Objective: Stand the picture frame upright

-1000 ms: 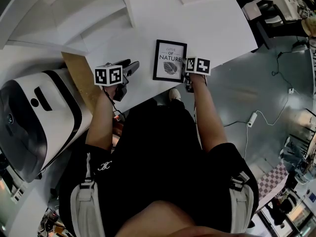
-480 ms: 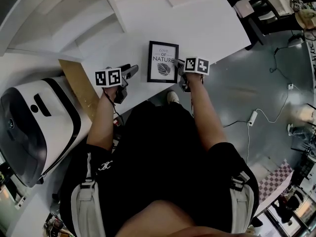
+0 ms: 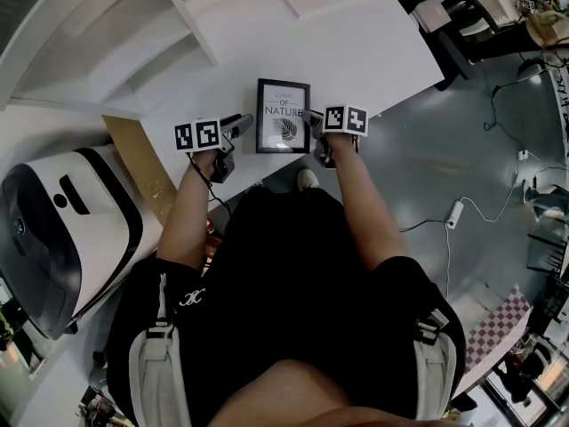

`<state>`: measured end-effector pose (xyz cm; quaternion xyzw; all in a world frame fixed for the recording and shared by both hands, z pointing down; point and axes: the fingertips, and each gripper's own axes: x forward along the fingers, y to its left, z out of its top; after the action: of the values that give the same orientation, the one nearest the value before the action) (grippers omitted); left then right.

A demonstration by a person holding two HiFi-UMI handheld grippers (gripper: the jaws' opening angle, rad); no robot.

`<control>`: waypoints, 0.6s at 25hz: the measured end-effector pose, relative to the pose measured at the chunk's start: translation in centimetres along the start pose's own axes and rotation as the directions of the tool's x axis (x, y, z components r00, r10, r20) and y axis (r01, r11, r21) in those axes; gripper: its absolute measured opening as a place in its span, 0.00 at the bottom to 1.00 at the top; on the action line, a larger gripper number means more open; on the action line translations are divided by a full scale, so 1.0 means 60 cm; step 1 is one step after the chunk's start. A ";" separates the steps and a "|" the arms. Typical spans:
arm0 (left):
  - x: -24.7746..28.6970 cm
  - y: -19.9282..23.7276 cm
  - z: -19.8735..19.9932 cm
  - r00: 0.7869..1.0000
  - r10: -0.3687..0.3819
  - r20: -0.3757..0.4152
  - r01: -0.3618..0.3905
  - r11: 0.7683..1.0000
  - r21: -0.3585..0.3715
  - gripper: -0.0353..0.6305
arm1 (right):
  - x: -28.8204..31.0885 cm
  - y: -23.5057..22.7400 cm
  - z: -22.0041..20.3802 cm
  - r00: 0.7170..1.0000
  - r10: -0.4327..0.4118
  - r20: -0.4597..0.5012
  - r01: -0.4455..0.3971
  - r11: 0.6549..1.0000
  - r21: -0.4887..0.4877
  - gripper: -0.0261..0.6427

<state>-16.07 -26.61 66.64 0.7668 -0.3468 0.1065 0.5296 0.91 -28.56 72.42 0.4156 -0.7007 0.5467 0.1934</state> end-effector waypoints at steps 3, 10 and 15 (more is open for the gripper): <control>0.020 -0.020 0.007 0.999 -0.035 -0.014 0.035 0.999 -0.010 0.32 | -0.002 0.000 -0.001 1.000 0.010 0.001 -0.010 1.000 0.007 0.15; 0.053 -0.024 -0.002 0.997 -0.019 -0.078 0.019 1.000 -0.001 0.32 | -0.003 0.001 0.001 0.999 0.034 -0.009 -0.034 0.999 -0.007 0.15; 0.063 -0.025 -0.013 0.995 -0.018 -0.099 0.016 1.000 -0.014 0.31 | -0.004 0.000 0.001 0.999 0.045 -0.007 -0.045 0.999 -0.003 0.15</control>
<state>-12.18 -27.21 67.84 0.7599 -0.3141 0.1377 0.5522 1.09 -28.54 72.21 0.3975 -0.7100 0.5513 0.1843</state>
